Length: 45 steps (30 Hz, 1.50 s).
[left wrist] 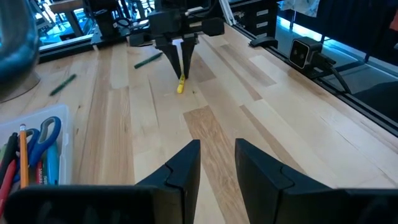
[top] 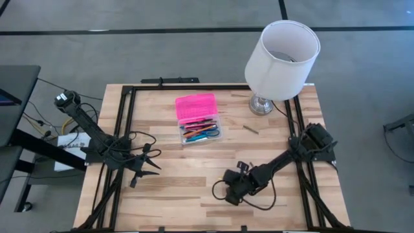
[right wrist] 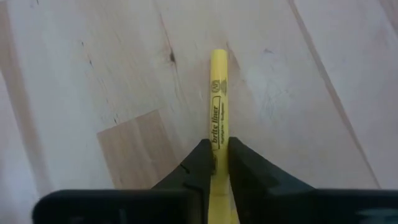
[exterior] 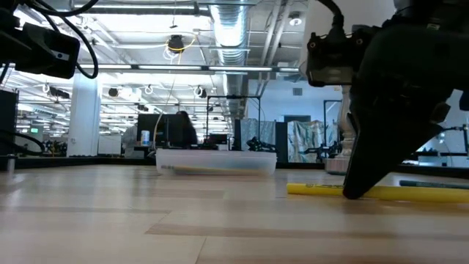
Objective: Pick & place school supplies into a supply box
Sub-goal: Put the yellow pen into the pink supply box
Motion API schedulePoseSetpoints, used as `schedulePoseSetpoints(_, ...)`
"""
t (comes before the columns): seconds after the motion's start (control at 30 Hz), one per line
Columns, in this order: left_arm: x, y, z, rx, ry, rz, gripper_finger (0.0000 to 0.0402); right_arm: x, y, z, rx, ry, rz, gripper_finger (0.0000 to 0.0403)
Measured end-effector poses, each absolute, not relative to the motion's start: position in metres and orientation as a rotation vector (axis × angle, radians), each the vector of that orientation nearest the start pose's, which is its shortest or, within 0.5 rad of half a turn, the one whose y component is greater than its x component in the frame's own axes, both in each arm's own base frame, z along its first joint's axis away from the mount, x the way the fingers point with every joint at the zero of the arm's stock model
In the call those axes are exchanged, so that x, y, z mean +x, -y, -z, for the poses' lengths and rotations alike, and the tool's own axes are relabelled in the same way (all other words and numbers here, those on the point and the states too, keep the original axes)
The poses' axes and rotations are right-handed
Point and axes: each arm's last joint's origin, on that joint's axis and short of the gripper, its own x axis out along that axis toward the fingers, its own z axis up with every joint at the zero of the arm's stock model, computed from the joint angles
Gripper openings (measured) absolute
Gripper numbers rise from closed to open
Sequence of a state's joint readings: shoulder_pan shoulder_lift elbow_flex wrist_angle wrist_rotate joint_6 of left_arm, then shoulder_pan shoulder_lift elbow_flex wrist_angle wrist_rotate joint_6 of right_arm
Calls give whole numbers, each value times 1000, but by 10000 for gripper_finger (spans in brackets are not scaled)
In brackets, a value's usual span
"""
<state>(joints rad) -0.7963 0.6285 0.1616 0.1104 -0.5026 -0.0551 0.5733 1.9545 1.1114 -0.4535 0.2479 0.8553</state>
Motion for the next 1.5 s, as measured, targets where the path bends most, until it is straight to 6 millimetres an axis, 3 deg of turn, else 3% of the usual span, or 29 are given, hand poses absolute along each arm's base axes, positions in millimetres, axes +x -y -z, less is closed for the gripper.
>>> schedulePoseSetpoints(0.2, 107, 90, -169, 164, -295, 282, 96, 302, -184, -115, 198, -1208, 211, 8)
schedulePoseSetpoints(0.63, 107, 90, -169, 168, -301, 281, 96, 316, -187, -136, 80, -1264, 139, 9)
schedulePoseSetpoints(1.03, 107, 90, -168, 171, -305, 281, 96, 323, -184, -141, 61, -1223, 130, 10)
schedulePoseSetpoints(1.33, 107, 90, -168, 170, -305, 280, 96, 352, -169, -166, -88, -1091, 121, 10)
schedulePoseSetpoints(1.5, 107, 90, -168, 171, -305, 281, 96, 376, -146, -189, -201, -1007, 159, 12)
